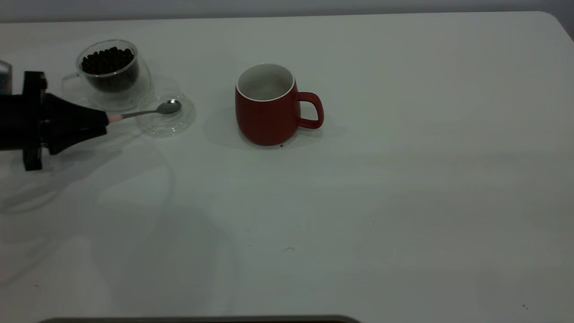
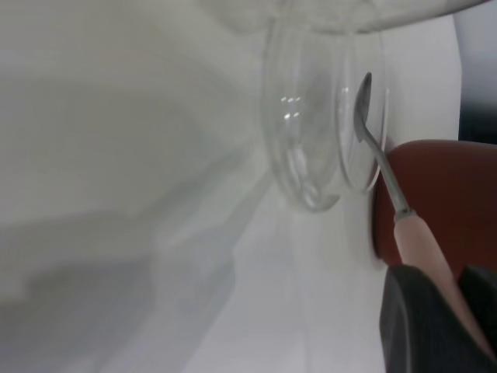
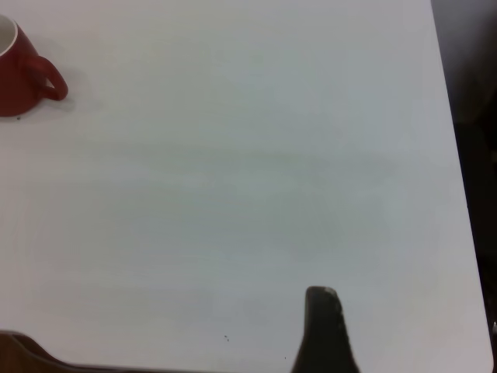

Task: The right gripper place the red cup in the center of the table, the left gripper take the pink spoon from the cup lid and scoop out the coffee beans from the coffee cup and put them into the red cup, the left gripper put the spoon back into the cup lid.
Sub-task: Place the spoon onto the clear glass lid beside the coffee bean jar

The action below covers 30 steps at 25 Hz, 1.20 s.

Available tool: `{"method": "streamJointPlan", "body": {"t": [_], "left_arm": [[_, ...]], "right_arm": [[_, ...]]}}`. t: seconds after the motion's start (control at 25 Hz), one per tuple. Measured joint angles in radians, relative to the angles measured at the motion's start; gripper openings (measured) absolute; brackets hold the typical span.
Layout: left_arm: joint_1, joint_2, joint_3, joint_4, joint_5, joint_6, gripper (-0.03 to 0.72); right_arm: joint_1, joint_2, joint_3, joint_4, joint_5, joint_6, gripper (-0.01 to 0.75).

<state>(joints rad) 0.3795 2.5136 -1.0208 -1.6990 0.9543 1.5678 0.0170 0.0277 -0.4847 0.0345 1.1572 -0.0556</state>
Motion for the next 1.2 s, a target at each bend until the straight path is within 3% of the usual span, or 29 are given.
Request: {"method": "streamJointPlan", "body": {"t": [0.28, 0.64, 1.2], "left_arm": [[-0.046, 0.0, -0.017, -0.023, -0.052, -0.041, 0.119], [-0.049, 0.0, -0.018, -0.03, -0.064, -0.051, 0.119], [-0.049, 0.065, -0.024, -0.067, 0.014, -0.01, 0.145]], "right_arm": [[0.0, 0.0, 0.0, 0.0, 0.0, 0.0, 0.588], [0.0, 0.0, 0.0, 0.0, 0.0, 0.0, 0.588], [0.0, 0.0, 0.0, 0.0, 0.0, 0.0, 0.588]]}}
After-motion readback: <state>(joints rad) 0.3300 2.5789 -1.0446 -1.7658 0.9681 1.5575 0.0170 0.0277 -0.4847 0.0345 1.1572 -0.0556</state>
